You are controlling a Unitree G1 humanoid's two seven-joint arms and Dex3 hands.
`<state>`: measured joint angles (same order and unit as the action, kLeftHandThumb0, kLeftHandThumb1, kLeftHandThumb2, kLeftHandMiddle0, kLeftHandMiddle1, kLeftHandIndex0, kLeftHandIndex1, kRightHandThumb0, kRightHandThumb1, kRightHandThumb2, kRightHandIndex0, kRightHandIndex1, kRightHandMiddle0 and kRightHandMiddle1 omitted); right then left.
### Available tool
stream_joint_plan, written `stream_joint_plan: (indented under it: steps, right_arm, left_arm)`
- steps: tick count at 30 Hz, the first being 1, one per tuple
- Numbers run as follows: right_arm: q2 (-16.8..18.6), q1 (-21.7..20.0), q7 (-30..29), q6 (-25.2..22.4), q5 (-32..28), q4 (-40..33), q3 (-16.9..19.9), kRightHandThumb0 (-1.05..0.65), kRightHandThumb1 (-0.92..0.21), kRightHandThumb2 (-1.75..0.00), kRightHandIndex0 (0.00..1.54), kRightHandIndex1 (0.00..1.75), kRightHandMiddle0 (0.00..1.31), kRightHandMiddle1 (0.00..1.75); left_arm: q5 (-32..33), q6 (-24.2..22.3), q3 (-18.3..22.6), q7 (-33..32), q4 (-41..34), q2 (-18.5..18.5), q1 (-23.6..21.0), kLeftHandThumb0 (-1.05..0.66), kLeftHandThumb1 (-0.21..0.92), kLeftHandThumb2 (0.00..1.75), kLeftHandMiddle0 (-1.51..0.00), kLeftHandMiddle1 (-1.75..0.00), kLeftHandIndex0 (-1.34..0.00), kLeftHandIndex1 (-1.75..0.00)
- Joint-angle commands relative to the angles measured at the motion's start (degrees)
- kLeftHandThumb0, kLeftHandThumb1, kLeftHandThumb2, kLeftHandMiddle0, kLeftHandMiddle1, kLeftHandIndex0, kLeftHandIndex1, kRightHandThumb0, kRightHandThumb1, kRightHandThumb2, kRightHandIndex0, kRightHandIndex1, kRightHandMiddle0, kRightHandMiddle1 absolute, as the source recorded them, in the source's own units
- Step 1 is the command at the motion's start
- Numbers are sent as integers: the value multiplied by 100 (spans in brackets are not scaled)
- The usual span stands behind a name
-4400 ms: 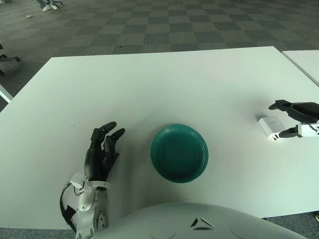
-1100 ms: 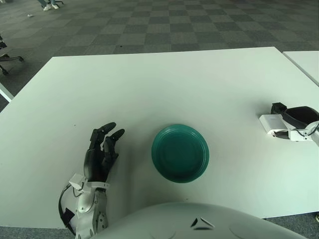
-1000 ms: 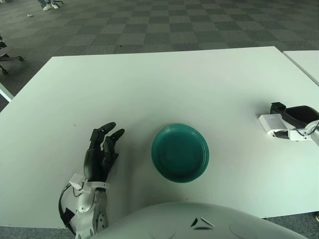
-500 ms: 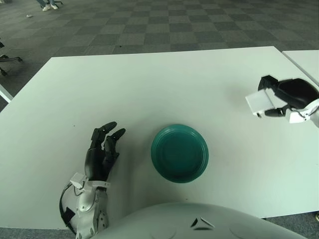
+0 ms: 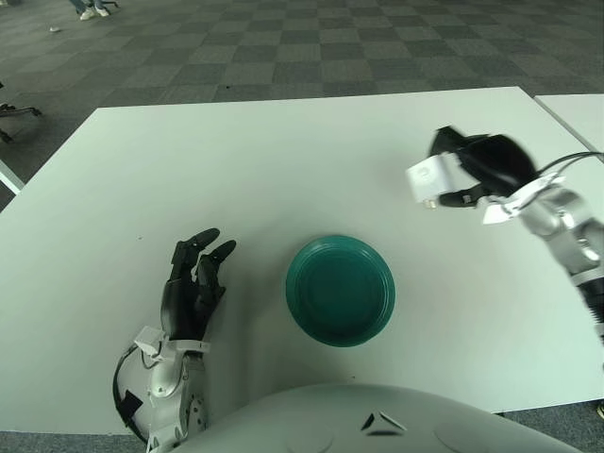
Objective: Put the charger into the plate.
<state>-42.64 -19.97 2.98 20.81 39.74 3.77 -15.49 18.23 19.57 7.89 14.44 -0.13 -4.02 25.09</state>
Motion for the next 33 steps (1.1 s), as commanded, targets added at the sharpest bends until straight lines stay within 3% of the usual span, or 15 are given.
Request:
stream_joint_plan:
  steps: [1, 7, 13, 21, 23, 27, 33]
  right_arm:
    - [171, -81, 279, -7, 166, -345, -170, -42, -55, -101, 81, 175, 44, 175]
    - [442, -7, 822, 154, 68, -713, -410, -42, -55, -102, 78, 175, 44, 175]
    - [601, 55, 758, 720, 140, -523, -692, -41, -57, -99, 77, 175, 42, 175]
    - [693, -287, 1020, 1338, 44, -66, -894, -40, -60, -95, 76, 175, 40, 175]
    - [722, -326, 1033, 1472, 25, 25, -913, -40, -60, -95, 76, 175, 40, 175]
    - [793, -311, 1114, 1636, -29, 21, -930, -40, -60, -95, 77, 175, 40, 175]
    - [822, -171, 1083, 1835, 11, -192, -881, -41, -58, -99, 80, 175, 42, 175]
  left_arm:
    - [-111, -98, -73, -86, 204, -60, 103, -82, 92, 67, -28, -96, -10, -118]
    - [-230, 11, -157, -133, 276, -170, 122, -82, 92, 67, -28, -96, -10, -118]
    - [-341, 132, -259, -203, 358, -264, 137, -82, 92, 67, -28, -96, -10, -118]
    - [-526, 252, -413, -335, 412, -412, 153, -82, 92, 67, -28, -96, -10, -118]
    - [-578, 271, -462, -380, 406, -452, 163, -82, 92, 67, -28, -96, -10, -118]
    - [-844, 756, -565, -405, 750, -519, 376, -80, 92, 68, -28, -100, -12, -120]
    - [-919, 695, -592, -495, 745, -571, 322, -81, 92, 67, -28, -105, -15, -124]
